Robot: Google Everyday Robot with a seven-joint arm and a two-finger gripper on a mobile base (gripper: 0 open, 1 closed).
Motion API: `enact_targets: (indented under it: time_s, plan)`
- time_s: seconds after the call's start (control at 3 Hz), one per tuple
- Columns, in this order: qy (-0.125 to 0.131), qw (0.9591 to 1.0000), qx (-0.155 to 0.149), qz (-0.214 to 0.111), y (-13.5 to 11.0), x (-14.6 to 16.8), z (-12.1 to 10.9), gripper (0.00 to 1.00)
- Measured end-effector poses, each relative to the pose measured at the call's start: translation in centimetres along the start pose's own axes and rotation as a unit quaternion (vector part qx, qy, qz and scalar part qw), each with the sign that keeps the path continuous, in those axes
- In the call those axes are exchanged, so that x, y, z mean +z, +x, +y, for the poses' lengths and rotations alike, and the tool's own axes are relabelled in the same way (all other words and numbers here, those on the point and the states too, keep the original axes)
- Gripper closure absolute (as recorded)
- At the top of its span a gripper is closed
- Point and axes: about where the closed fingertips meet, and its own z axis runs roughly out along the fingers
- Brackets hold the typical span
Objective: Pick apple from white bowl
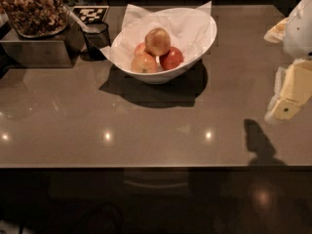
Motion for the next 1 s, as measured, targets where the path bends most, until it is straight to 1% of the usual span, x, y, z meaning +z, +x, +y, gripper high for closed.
enact_targets:
  time_s: [0.33, 0.67, 1.0]
  plan:
    - [-0.004, 0.9976, 0.029, -0.063, -1.2, -0.1, -2.8, 0.0]
    - [-0.008, 0.9907, 0.035, -0.131, -5.0, -1.3, -6.7, 0.0]
    - [0.019, 0.9881, 0.03, -0.149, -5.9, -3.6, -7.9, 0.0]
